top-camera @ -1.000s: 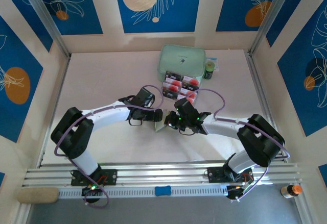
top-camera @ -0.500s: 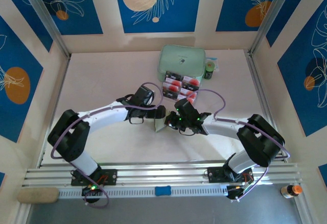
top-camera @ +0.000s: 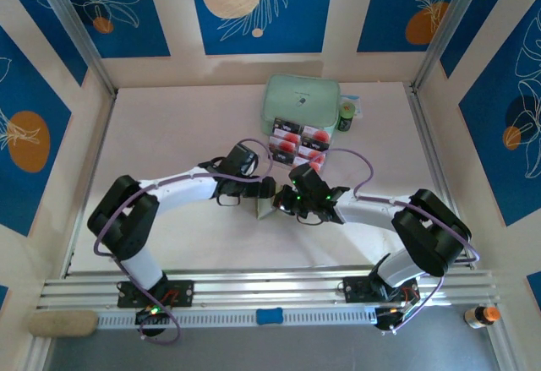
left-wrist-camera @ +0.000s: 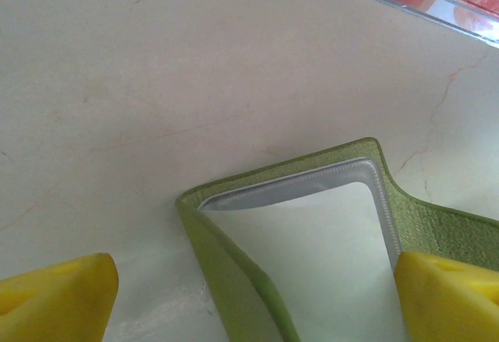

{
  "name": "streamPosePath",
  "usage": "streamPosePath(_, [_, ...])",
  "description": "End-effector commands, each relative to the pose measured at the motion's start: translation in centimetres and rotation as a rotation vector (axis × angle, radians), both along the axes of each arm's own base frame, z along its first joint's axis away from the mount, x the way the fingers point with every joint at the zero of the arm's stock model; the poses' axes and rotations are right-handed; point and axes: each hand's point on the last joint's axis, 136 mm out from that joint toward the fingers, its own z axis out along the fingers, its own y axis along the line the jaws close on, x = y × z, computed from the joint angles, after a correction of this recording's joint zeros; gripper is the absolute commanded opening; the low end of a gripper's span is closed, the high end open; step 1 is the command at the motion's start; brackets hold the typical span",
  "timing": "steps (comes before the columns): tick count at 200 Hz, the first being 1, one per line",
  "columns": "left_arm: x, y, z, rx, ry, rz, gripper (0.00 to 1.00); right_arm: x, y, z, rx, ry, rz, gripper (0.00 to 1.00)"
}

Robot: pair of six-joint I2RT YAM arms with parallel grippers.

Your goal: Put the credit cards into the card holder

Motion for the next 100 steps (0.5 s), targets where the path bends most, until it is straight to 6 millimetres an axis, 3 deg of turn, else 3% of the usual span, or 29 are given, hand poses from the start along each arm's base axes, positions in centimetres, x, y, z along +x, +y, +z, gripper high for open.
streamPosePath(1, [-0.7,0.9,-0.5,0.06,0.0,-0.023,0.9,0.4,-0.4,0.3,0.007,-0.012,-0.03,0.0])
streamPosePath(100, [-1.1,3.3,0.5,0.18,-0.044,-0.089,0.84,0.2,-1.5,-0.6,-0.009,0.019,-0.085,0.0])
